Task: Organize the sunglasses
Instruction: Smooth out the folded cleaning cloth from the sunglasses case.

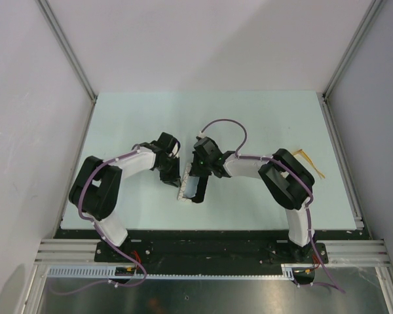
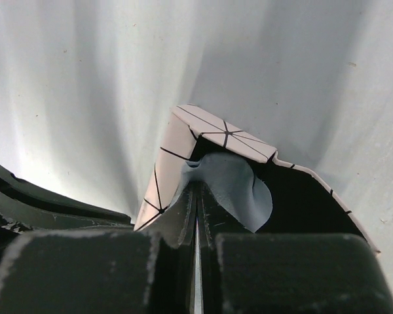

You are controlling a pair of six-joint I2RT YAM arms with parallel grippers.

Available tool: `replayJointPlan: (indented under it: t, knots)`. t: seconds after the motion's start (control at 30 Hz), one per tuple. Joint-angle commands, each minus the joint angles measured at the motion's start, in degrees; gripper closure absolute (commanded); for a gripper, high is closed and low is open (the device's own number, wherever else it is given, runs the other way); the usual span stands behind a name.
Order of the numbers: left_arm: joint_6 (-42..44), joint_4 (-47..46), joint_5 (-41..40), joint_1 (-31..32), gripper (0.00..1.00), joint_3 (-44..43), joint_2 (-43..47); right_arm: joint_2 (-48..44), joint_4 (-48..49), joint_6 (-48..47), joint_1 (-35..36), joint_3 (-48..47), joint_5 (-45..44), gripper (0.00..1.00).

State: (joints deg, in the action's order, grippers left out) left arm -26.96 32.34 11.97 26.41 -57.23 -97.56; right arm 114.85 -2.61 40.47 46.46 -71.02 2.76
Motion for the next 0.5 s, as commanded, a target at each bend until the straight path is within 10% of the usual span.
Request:
replayJointPlan:
  t: [0.0,0.47]
  knots:
    - [-0.4,-0.3,0.3,0.7,0.82,-1.9,0.9,0.4,-0.1,-1.2,0.7,-0.6,-2.8,1.00]
    - [-0.3,-0.3,0.0,0.9,0.82,-1.7,1.1,-5.2,-1.0,-3.6,1.1,-0.7,-11.3,0.98]
